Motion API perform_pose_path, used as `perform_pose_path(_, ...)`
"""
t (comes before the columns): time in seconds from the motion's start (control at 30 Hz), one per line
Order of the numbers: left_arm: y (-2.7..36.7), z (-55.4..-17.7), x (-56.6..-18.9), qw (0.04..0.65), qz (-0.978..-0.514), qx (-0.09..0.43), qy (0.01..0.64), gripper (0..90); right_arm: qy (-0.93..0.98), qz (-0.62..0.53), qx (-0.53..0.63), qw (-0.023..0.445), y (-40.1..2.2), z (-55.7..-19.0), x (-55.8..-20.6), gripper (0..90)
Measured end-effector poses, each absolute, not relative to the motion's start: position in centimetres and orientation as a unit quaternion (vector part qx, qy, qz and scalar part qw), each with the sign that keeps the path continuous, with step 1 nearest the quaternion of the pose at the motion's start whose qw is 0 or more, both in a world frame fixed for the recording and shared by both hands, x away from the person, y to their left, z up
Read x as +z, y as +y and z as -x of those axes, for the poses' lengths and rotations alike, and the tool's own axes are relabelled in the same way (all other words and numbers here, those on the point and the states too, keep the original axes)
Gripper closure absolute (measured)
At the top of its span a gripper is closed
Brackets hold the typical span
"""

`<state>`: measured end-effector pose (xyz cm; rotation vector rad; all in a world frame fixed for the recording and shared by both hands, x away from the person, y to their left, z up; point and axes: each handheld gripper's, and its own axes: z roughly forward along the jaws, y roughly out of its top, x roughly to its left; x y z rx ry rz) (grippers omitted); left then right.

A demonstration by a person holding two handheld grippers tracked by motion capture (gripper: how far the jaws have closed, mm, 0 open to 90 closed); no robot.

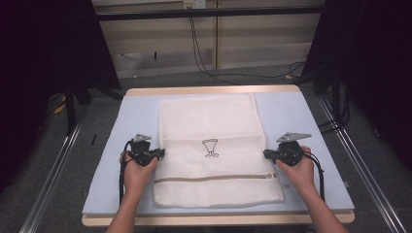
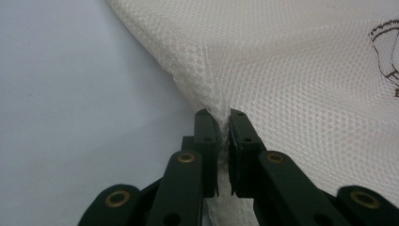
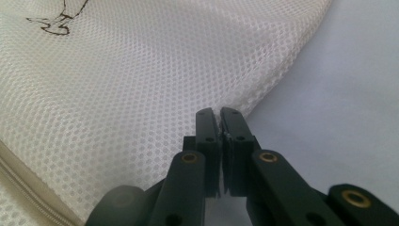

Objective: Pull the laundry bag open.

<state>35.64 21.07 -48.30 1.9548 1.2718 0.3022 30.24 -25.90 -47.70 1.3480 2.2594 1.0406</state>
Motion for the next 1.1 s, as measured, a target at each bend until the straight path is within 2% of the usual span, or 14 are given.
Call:
perform_pose_path(0.83,23.3,-35.4,-47.4,0.379,-0.756,0.131,0.518,83.5,0.795,-0.453,0.38,0.135,-24.5,-29.4,-47.8,87.2)
perform_pose_path(1.1,23.4,-35.3,-47.4,0.374,-0.758,0.134,0.517,82.4,0.799,-0.446,0.378,0.144,-24.1,-29.5,-47.8,86.8)
